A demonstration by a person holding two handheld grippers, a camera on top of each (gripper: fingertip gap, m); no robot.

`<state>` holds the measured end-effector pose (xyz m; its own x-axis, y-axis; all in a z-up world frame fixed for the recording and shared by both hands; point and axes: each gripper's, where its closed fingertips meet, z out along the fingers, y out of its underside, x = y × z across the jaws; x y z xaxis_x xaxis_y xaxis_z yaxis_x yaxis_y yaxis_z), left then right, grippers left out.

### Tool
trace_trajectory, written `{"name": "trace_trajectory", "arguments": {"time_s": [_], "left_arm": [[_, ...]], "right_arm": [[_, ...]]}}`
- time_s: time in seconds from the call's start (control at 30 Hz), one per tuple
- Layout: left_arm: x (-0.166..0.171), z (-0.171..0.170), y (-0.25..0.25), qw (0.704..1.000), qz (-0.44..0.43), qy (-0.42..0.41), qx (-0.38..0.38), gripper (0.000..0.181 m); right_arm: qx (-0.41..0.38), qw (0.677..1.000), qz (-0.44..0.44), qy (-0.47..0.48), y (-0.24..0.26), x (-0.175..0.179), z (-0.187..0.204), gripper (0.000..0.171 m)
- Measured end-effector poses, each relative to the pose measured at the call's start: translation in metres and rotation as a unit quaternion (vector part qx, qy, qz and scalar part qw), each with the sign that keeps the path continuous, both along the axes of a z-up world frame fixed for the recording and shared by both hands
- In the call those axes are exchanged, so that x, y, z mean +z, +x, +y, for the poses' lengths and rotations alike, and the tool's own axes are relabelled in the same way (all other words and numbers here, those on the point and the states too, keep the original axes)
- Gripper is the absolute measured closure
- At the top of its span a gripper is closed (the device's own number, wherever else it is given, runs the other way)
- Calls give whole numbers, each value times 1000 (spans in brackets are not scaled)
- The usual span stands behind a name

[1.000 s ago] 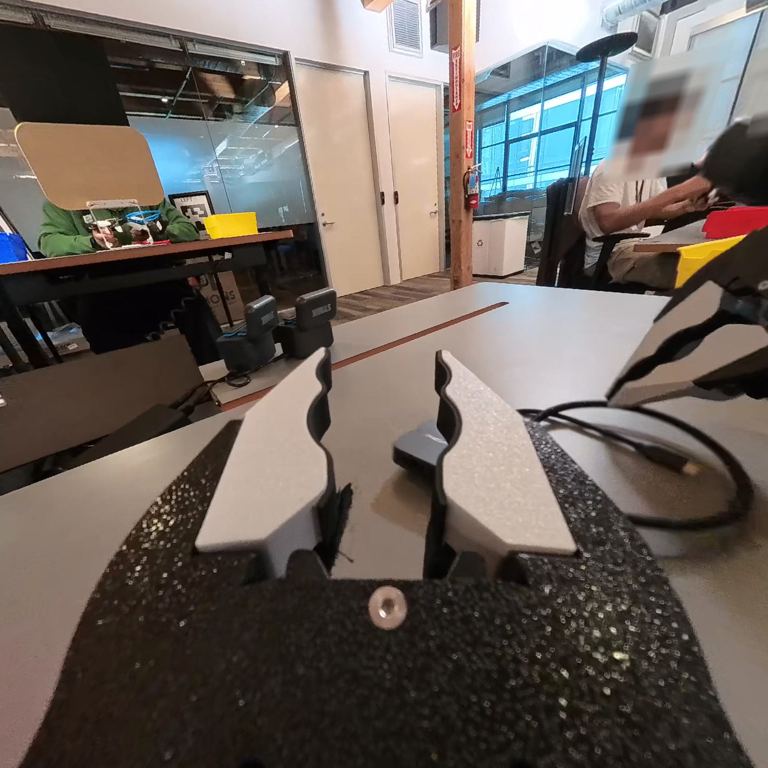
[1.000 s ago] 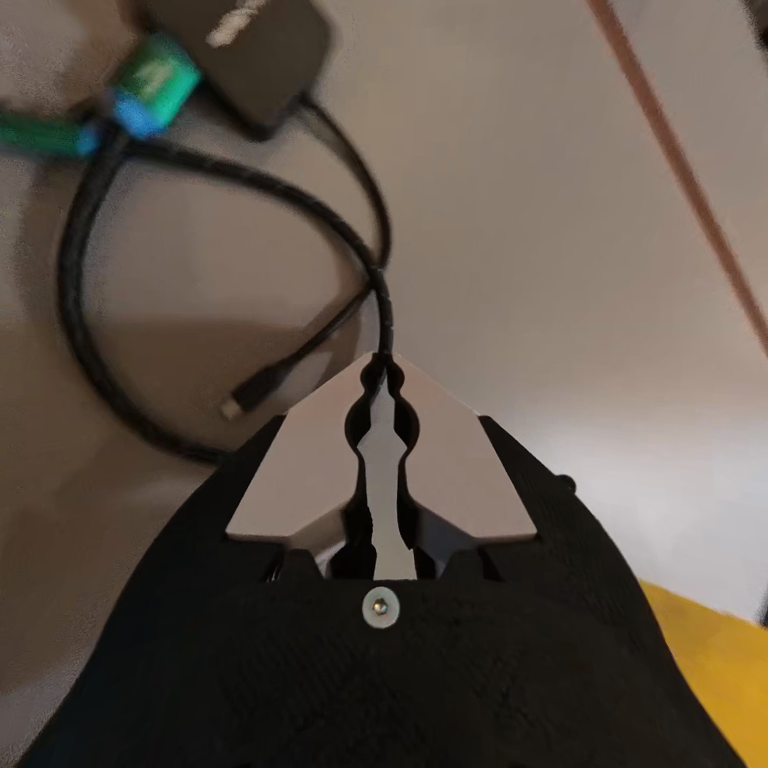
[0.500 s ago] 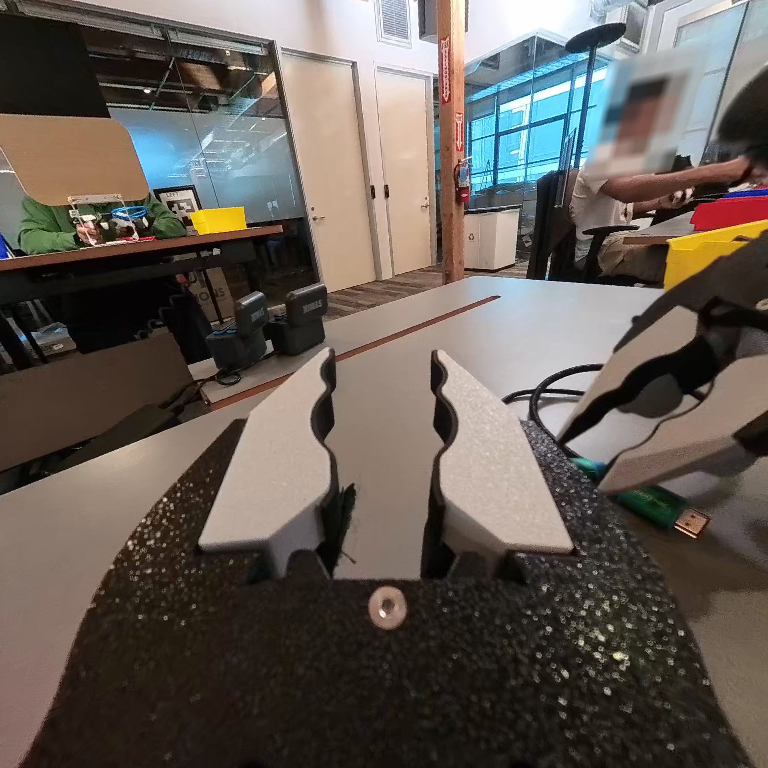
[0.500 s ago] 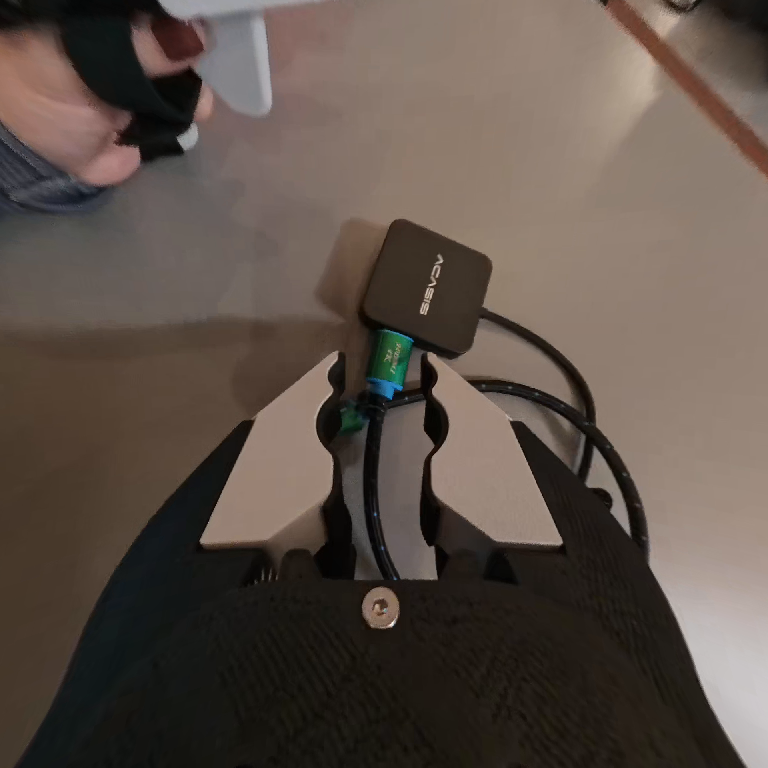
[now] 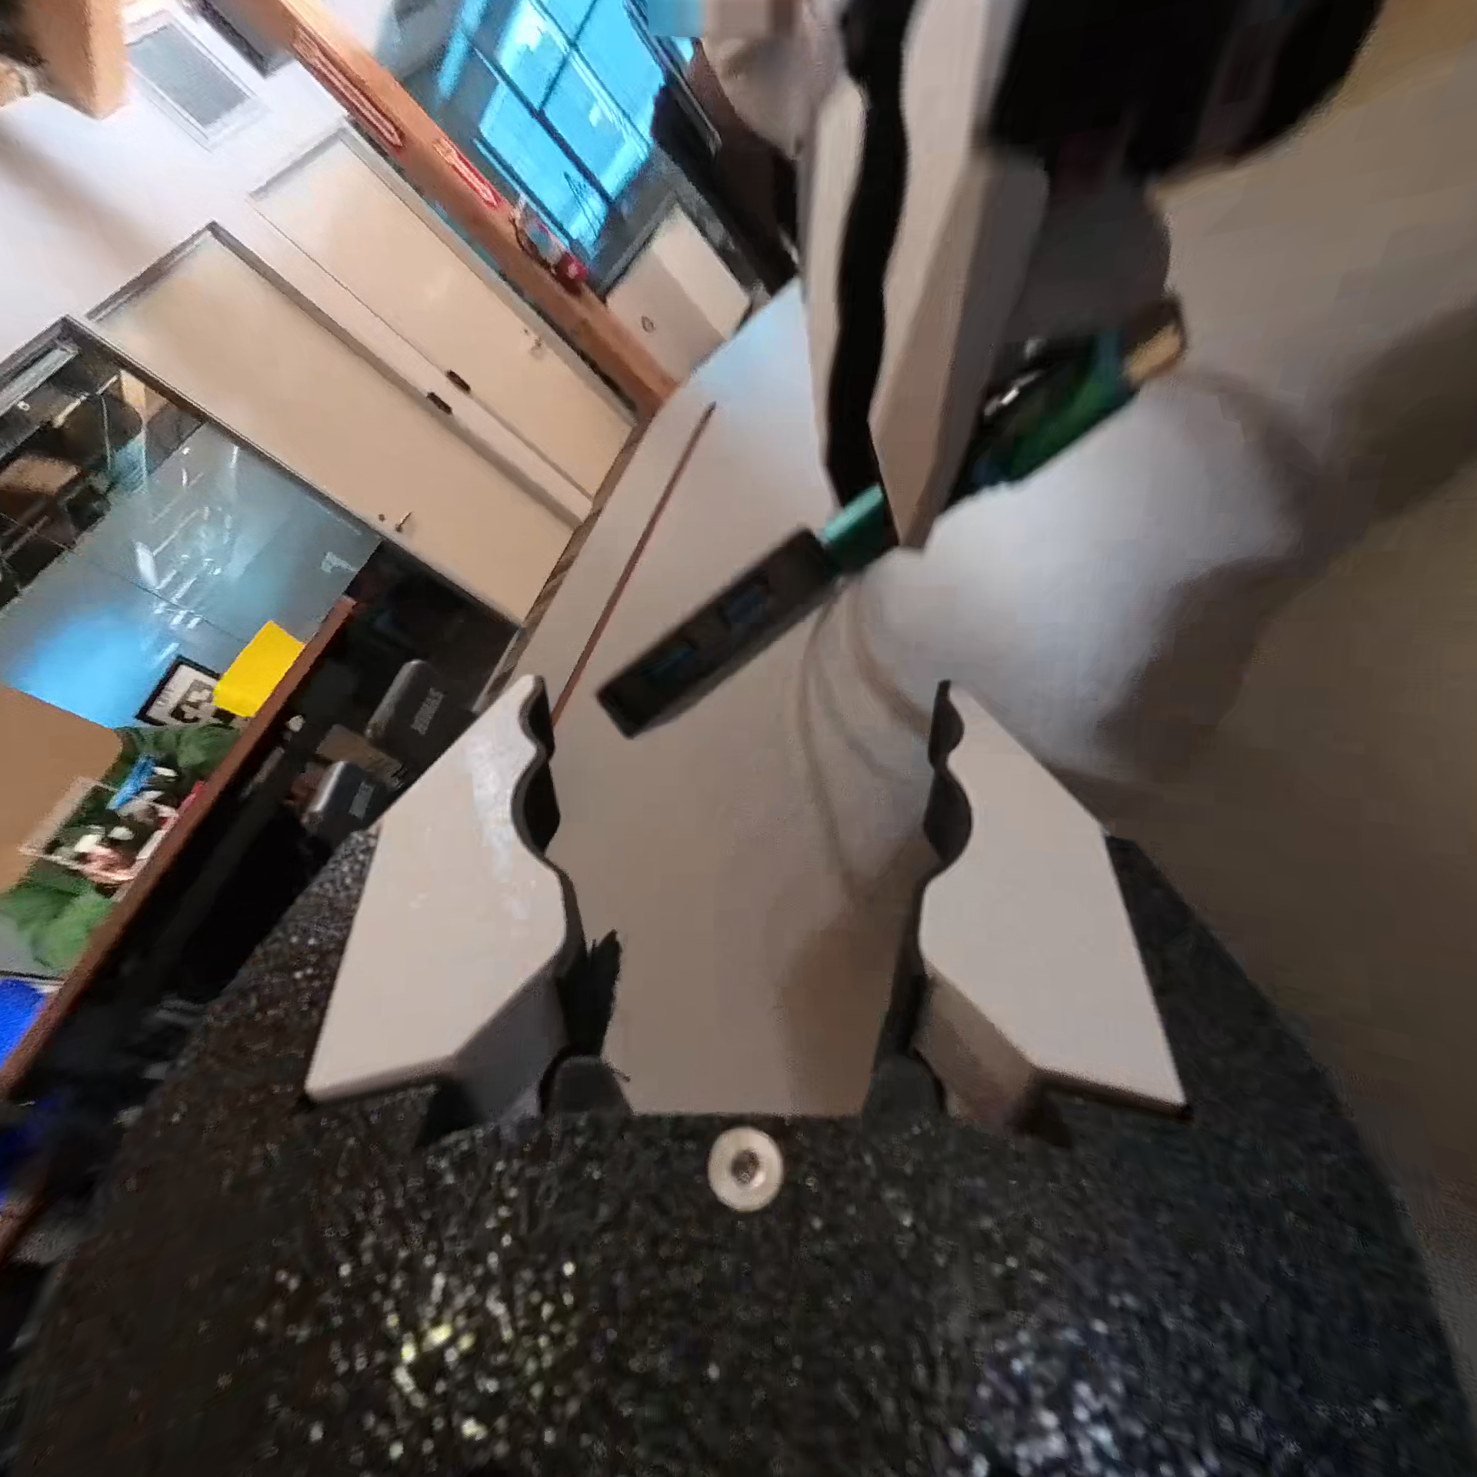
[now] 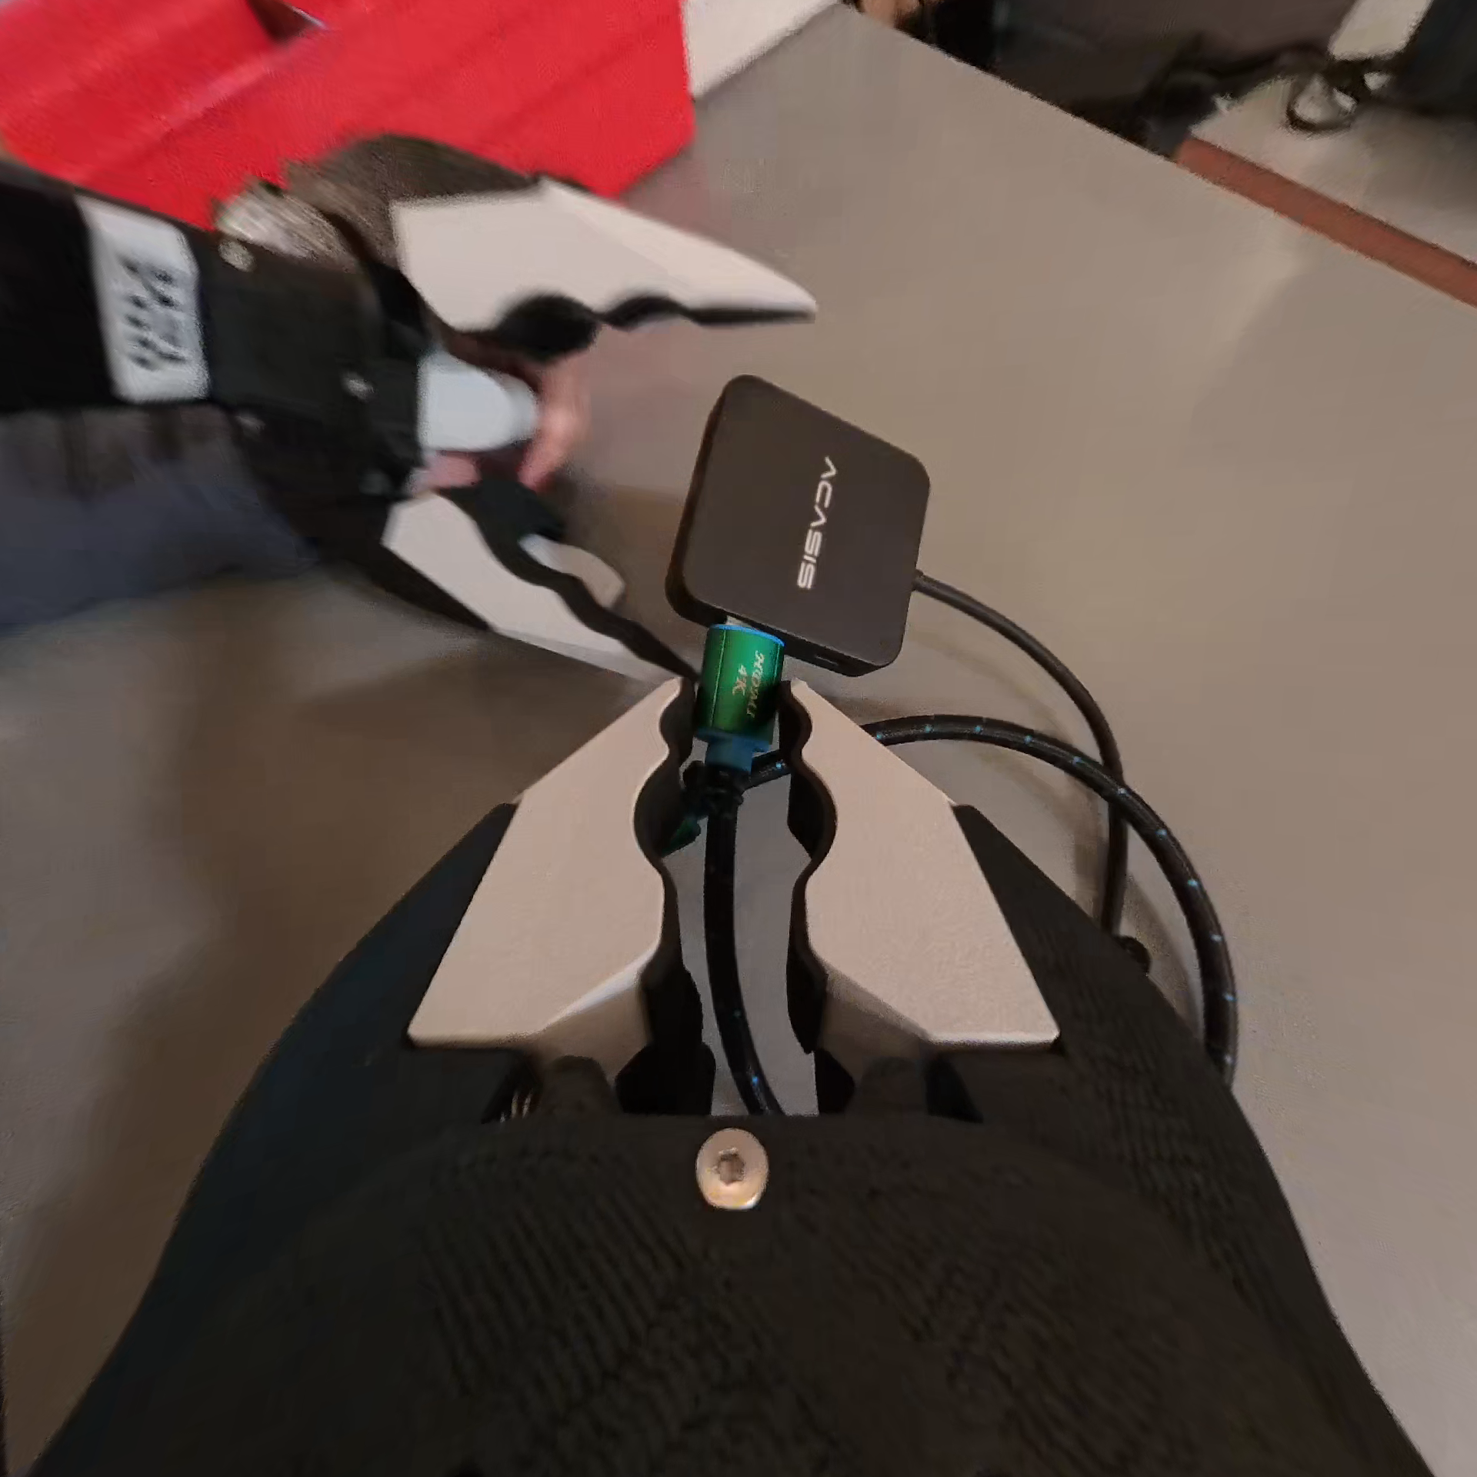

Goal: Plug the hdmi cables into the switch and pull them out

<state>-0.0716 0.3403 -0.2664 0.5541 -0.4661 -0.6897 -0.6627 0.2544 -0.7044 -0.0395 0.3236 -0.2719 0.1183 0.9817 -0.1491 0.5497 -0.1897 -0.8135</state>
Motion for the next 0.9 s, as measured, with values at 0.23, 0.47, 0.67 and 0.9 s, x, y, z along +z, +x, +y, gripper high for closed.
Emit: {"name": "trace_trajectory", "arguments": {"time_s": [0.23, 0.47, 0.67, 0.9], "left_arm": [[-12, -2, 11, 971, 203, 121, 24, 133], [-31, 13, -13, 948, 288, 76, 108, 169], [-38, 26, -48, 956, 221, -13, 193, 169], [-40, 25, -44, 954, 239, -1, 180, 168]], "right_arm": [[108, 988, -55, 93, 5, -15, -25, 152], [94, 953, -49, 283, -11, -12, -6, 149], [48, 853, -30, 518, -33, 1, 13, 141], [63, 741, -88, 663, -44, -21, 21, 140]]}}
